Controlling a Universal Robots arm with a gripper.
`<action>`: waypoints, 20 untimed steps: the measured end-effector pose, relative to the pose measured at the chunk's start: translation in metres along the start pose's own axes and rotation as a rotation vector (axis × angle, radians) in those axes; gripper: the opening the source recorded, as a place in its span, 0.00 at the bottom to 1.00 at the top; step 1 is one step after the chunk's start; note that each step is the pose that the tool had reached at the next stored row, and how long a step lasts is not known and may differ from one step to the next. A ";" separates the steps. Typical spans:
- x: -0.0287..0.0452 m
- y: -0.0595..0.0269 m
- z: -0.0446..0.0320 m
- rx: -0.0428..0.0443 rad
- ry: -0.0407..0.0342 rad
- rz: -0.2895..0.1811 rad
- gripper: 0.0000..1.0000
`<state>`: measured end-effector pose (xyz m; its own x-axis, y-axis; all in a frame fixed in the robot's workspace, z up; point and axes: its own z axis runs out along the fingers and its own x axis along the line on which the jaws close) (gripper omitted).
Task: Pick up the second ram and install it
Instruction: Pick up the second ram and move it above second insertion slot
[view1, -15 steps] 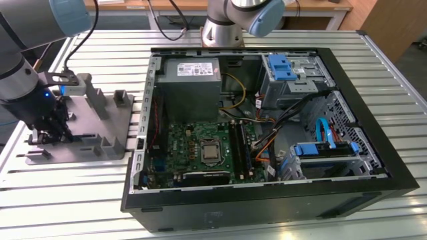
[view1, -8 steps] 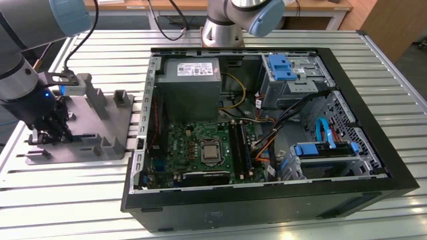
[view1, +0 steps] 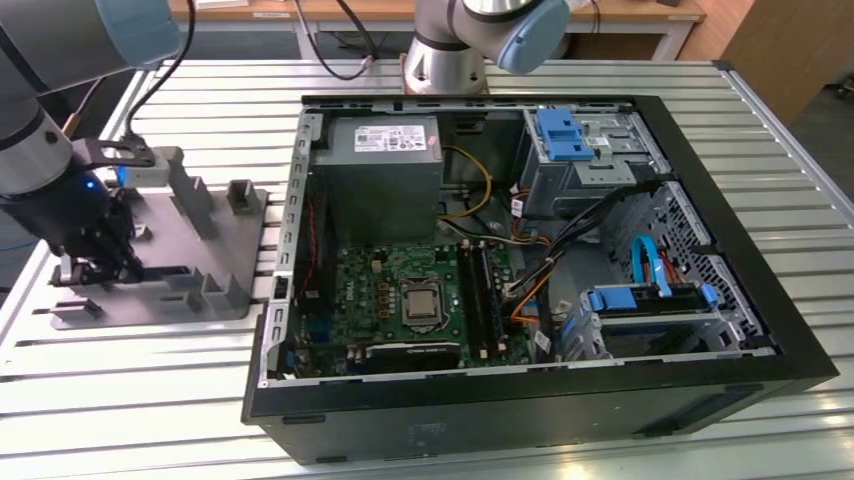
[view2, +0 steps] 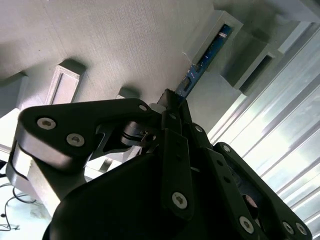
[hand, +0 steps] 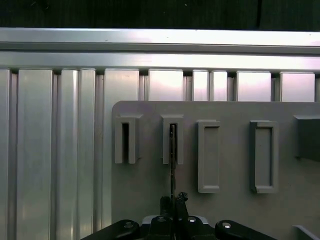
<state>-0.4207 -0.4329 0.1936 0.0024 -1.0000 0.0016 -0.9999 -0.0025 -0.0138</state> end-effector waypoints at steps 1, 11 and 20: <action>0.0000 0.0000 -0.0018 0.0000 0.0000 0.000 0.14; 0.0000 -0.0002 -0.0164 0.0000 -0.0004 0.000 0.14; 0.0001 -0.0004 -0.0312 0.0000 -0.0004 0.000 0.14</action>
<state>-0.4208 -0.4329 0.2247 0.0025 -1.0000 0.0012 -0.9999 -0.0025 -0.0138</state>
